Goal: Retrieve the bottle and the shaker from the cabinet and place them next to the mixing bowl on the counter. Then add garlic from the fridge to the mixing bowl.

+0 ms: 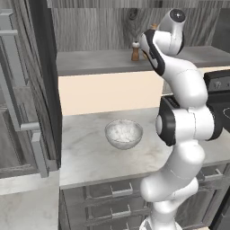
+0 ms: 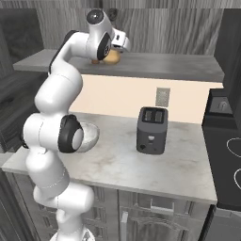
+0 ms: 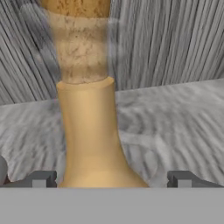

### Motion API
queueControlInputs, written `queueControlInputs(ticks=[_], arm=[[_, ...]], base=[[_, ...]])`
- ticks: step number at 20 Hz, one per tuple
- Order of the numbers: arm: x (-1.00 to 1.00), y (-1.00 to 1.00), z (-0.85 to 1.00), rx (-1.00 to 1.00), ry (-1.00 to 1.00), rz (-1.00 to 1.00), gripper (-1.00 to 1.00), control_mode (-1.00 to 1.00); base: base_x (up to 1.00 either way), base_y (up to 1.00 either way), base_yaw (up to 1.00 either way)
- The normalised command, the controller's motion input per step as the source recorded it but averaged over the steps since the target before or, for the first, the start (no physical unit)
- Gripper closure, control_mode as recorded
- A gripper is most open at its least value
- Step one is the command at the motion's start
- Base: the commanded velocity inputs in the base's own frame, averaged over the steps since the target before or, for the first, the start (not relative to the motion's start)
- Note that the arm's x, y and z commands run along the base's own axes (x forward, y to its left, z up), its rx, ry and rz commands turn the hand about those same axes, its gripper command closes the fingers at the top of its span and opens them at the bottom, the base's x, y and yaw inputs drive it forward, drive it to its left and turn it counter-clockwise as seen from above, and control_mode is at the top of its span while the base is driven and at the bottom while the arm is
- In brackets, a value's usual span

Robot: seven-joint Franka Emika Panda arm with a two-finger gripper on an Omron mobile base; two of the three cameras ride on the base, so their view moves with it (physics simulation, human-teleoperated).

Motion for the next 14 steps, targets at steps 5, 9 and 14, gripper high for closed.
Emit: queueControlInputs(ticks=[5,9,14], arm=[[0.03,0.0,-0.01,0.0,0.0,0.0,-1.0,-1.0],[0.0,0.0,0.0,0.0,0.0,0.0,1.0,-1.0],[0.0,0.0,0.0,0.0,0.0,0.0,1.0,-1.0]], base=[[0.0,0.0,0.0],[0.0,0.0,0.0],[0.0,0.0,0.0]])
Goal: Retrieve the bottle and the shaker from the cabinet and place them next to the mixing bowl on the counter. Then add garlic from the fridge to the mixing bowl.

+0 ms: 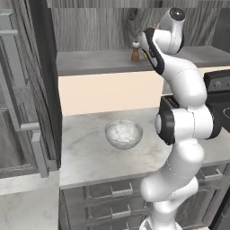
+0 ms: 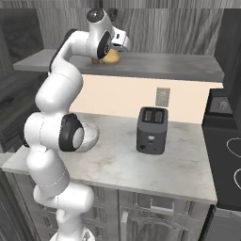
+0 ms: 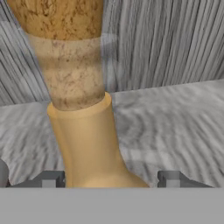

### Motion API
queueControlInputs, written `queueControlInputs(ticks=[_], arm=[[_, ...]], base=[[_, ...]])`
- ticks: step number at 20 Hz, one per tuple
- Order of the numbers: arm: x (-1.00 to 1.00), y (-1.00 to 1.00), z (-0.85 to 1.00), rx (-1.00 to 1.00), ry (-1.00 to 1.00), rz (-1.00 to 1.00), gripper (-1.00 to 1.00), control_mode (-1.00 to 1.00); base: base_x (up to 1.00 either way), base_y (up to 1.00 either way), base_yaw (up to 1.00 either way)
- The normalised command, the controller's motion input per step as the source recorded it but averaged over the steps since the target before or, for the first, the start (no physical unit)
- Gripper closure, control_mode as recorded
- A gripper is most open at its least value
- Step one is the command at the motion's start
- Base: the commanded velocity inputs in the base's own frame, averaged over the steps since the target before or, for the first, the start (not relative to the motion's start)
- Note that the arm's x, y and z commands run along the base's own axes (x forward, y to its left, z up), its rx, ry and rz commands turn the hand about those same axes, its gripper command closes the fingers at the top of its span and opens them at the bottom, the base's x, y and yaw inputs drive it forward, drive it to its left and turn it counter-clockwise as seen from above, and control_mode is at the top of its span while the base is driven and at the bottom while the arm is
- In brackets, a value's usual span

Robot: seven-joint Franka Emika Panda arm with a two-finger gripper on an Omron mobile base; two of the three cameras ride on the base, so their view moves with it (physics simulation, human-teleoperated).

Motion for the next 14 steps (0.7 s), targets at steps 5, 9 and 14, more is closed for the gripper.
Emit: queueControlInputs(ticks=[5,9,14], arm=[[0.0,0.0,0.0,0.0,0.0,0.0,1.0,-1.0],[-0.08,0.0,0.0,0.0,0.0,0.0,1.0,-1.0],[-0.81,-0.01,-0.02,0.0,-0.06,0.0,1.0,-1.0]], base=[[0.0,0.0,0.0],[0.0,0.0,0.0],[0.0,0.0,0.0]])
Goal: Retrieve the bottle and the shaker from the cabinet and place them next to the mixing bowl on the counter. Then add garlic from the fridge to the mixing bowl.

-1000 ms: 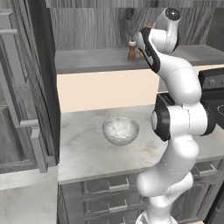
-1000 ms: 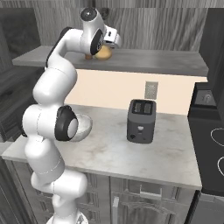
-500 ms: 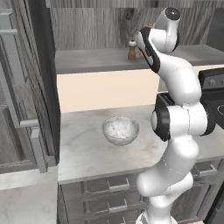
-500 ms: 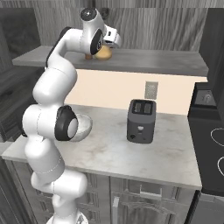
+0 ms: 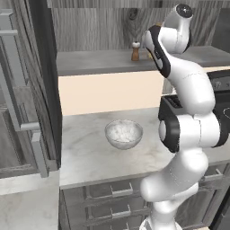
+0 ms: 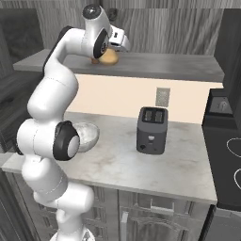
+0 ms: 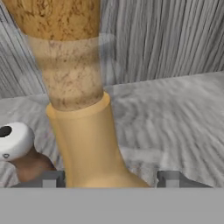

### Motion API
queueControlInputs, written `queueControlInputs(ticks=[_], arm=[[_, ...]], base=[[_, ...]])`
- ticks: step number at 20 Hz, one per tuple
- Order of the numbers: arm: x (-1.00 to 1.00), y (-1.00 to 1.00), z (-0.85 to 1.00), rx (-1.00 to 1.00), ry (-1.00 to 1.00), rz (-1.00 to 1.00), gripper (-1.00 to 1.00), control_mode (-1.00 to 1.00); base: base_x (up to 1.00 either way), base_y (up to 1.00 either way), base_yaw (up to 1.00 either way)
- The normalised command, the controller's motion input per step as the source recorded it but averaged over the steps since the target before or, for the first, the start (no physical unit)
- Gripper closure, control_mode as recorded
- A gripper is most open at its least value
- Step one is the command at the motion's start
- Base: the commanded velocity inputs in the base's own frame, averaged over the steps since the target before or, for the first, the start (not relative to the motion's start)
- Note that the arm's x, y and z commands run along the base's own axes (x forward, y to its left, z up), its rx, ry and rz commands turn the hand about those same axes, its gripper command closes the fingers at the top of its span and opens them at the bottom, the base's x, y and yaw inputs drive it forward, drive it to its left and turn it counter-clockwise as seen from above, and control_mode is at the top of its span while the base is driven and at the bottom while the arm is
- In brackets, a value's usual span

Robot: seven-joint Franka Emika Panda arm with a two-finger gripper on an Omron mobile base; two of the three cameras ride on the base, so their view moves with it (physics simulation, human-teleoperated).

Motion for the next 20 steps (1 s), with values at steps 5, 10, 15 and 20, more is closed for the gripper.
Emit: queueControlInputs(ticks=[5,10,15,20], arm=[[-1.0,0.0,-0.07,0.0,-0.11,0.0,1.0,-1.0],[-1.0,0.0,-0.04,0.0,-0.13,0.02,1.0,-1.0],[-1.0,0.0,-0.11,0.0,-0.13,0.1,1.0,-1.0],[-1.0,0.0,-0.13,0.0,-0.06,0.19,1.0,-1.0]], base=[[0.0,0.0,0.0],[0.0,0.0,0.0],[0.0,0.0,0.0],[0.0,0.0,0.0]])
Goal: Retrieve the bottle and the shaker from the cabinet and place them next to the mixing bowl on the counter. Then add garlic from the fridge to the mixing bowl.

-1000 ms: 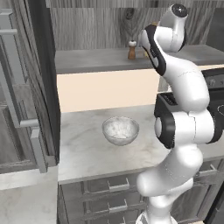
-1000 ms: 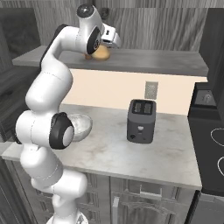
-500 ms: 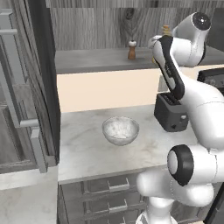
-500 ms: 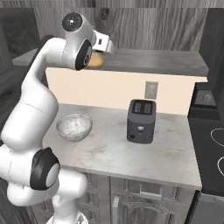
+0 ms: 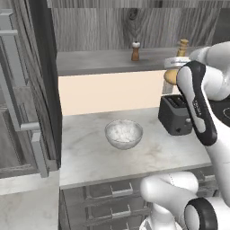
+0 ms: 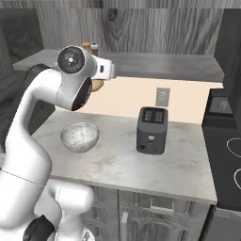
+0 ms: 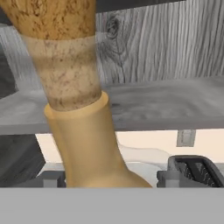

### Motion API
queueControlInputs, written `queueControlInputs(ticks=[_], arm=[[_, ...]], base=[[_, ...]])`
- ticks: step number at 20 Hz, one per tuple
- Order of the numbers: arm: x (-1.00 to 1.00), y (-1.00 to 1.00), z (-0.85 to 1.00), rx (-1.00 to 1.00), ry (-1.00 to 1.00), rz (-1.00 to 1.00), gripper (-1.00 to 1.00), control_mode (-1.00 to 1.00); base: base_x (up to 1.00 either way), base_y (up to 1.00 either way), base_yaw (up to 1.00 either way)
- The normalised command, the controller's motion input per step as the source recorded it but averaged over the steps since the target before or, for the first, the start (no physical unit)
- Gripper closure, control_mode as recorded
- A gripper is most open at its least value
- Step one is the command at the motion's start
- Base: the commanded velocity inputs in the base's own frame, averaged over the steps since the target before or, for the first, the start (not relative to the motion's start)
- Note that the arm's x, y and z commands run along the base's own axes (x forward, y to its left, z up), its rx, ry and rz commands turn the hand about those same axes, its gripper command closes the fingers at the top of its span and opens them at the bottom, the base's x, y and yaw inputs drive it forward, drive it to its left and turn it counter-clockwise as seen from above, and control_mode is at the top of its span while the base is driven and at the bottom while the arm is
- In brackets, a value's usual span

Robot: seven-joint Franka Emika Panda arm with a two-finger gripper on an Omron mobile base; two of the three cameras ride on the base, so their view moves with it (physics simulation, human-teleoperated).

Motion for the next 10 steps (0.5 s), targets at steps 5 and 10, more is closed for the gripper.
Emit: queueControlInputs(ticks=[5,10], arm=[[-0.95,0.0,-0.09,-0.01,-0.02,0.22,1.0,-1.0],[-0.34,0.0,-0.03,-0.04,0.0,0.27,1.0,-1.0]], base=[[0.0,0.0,0.0],[0.0,0.0,0.0]])
